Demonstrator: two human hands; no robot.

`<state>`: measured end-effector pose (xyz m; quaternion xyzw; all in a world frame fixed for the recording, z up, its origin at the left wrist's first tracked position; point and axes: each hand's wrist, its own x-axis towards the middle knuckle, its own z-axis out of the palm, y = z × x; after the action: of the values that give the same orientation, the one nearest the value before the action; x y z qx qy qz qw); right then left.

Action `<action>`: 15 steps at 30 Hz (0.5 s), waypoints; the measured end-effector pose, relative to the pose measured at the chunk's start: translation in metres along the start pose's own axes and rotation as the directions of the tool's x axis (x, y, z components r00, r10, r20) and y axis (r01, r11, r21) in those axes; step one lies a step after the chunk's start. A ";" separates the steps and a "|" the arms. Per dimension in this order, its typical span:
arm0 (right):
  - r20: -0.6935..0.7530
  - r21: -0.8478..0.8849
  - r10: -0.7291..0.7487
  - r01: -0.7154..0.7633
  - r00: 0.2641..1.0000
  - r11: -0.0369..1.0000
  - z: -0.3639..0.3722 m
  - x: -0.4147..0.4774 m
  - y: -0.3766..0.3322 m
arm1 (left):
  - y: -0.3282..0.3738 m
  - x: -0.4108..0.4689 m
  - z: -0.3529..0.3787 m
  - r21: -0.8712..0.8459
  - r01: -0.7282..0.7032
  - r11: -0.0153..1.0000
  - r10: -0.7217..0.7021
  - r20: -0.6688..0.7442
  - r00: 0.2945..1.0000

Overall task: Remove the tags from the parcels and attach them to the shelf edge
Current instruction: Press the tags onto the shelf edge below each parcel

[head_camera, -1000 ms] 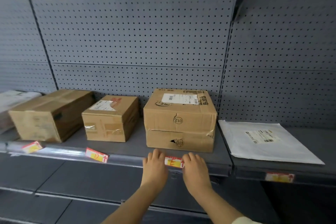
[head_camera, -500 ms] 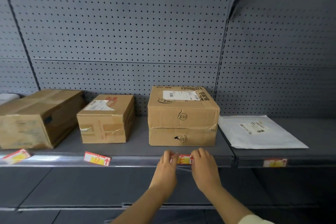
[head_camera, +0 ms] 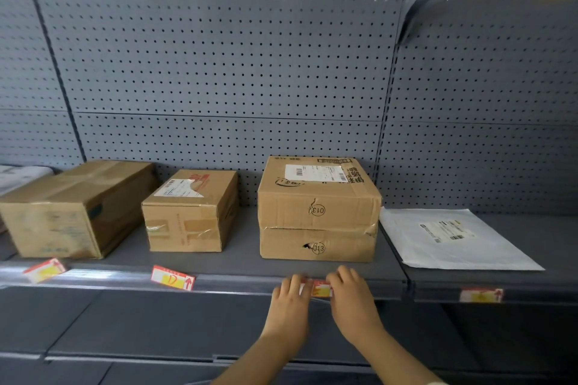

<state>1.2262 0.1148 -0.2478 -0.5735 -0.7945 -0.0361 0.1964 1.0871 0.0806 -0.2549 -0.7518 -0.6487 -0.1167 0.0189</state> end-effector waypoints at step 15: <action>-0.037 0.090 0.128 -0.124 0.991 0.988 0.001 -0.003 -0.013 | -0.019 -0.017 -0.011 -0.038 0.018 0.999 -0.016 0.035 0.999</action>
<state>1.2149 0.1079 -0.2479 -0.6126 -0.7531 -0.0010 0.2400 1.0645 0.0648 -0.2496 -0.7484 -0.6529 -0.1163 -0.0080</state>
